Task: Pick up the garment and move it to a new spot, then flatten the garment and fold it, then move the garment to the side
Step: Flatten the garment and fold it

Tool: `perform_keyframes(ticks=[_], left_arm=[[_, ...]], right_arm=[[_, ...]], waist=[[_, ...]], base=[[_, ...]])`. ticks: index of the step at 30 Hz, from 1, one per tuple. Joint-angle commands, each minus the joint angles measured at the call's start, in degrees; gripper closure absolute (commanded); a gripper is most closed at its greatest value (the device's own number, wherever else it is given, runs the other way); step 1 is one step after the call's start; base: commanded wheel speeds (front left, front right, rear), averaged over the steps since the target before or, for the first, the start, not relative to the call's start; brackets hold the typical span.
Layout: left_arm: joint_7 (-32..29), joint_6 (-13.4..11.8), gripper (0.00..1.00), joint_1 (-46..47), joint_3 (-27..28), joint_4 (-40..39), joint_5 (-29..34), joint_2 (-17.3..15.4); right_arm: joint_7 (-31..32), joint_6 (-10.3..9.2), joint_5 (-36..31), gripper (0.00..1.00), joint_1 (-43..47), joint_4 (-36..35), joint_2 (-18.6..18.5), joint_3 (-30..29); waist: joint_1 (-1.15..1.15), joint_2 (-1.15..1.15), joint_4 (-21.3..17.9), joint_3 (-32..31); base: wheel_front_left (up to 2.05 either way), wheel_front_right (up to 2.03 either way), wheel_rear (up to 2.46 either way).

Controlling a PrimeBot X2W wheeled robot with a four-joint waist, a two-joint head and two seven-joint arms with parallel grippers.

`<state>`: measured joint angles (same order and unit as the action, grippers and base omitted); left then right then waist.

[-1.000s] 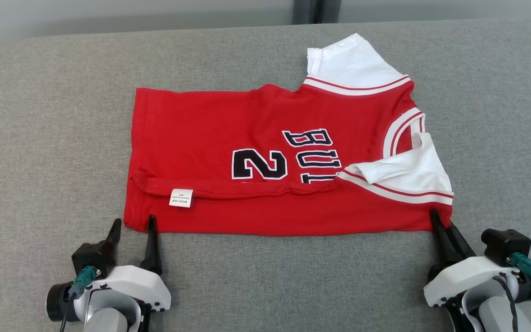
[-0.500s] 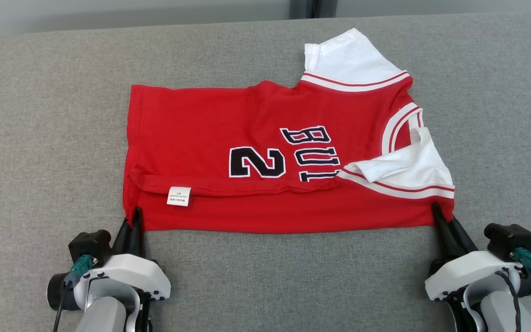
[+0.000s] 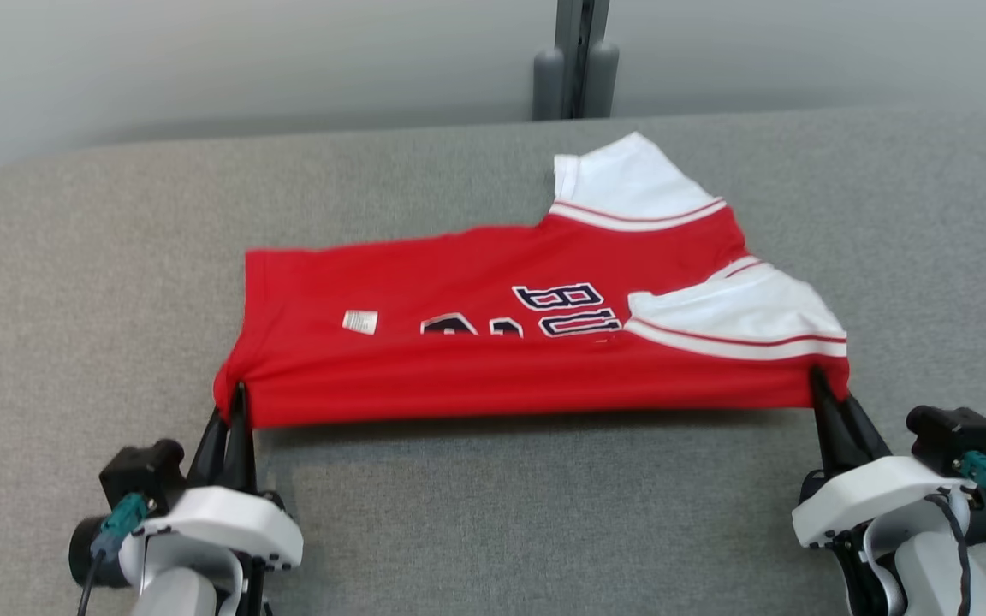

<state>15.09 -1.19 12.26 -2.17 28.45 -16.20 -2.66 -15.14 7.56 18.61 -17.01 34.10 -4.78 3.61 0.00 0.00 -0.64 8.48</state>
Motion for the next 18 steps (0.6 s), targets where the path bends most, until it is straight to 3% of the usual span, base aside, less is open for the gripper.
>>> perform_keyframes(ticks=[1, 7, 16, 17, 18], left_arm=[[0.1, 0.0, 1.00, -1.1, 0.7, 0.2, 0.0, -0.5], [0.1, -0.6, 1.00, -7.0, 1.1, 1.4, -0.9, -0.5], [0.1, -1.4, 1.00, -13.3, -1.7, 3.3, -2.4, -0.5], [0.1, -1.6, 0.83, -13.6, -2.2, 3.6, -2.4, -0.5], [0.1, -1.7, 0.58, -13.9, -2.6, 3.9, -2.6, -0.5]], right_arm=[[0.0, -0.14, -0.2, 1.00, 0.9, 0.5, -0.4, -0.2], [0.0, -0.14, -0.3, 1.00, 4.8, 2.6, -0.2, 0.8], [0.0, -0.14, -0.2, 1.00, 10.7, 4.7, -0.4, 1.2], [0.0, -0.14, -0.3, 0.84, 11.1, 5.1, -0.6, 1.2], [0.0, -0.14, -0.4, 0.35, 11.3, 5.4, -0.6, 1.1]], waist=[[0.00, 0.00, -0.5, -3.4], [0.00, 0.00, -1.0, -7.7], [0.00, 0.00, -0.4, -8.0], [0.00, 0.00, -0.3, -7.8], [0.00, 0.00, -0.2, -7.5]], base=[[0.00, 0.00, 0.00], [0.00, 0.00, 0.00], [0.00, 0.00, 0.00], [0.00, 0.00, 0.00], [0.00, 0.00, 0.00]])
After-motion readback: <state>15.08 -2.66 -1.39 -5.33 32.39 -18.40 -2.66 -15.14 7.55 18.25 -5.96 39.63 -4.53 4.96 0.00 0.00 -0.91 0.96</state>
